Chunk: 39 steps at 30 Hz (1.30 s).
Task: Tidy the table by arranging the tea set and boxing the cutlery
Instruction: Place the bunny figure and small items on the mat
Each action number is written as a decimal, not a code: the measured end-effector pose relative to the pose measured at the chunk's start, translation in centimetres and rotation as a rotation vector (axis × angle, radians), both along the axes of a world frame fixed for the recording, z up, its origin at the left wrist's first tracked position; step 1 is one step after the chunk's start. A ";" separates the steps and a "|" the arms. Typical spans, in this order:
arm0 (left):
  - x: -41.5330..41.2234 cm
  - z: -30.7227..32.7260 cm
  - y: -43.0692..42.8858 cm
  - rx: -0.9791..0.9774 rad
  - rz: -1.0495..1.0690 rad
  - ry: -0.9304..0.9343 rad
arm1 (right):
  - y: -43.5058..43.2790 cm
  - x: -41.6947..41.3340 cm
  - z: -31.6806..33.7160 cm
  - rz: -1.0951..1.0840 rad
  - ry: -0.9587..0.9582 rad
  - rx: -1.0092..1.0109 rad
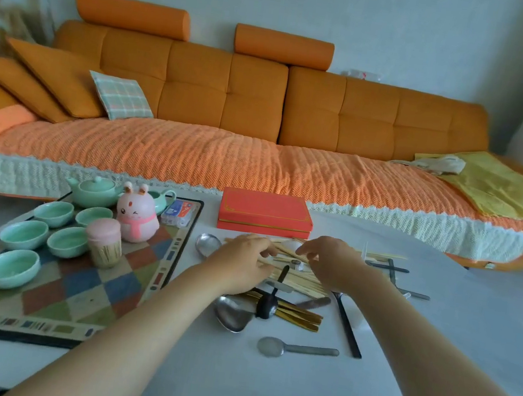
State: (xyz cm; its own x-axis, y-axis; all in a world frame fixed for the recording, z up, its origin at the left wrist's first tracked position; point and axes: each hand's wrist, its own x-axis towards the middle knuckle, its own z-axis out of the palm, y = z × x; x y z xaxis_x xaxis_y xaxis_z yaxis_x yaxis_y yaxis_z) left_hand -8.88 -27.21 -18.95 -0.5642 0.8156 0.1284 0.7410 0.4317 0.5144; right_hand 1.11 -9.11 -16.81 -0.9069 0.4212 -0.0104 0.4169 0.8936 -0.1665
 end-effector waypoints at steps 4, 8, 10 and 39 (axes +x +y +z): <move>-0.2 -0.5 1.7 -0.065 -0.060 -0.034 | 1.0 -0.3 -0.8 0.100 -0.015 0.027; -0.6 -1.1 2.2 -0.132 -0.060 0.023 | 1.1 -1.3 -1.5 0.197 -0.060 0.075; -0.8 -1.4 2.2 -0.132 -0.053 0.024 | 1.0 -1.7 -1.7 0.206 -0.068 0.111; -4.3 1.1 -21.9 0.141 0.412 -0.028 | -23.1 -9.9 -1.2 0.468 0.224 -0.312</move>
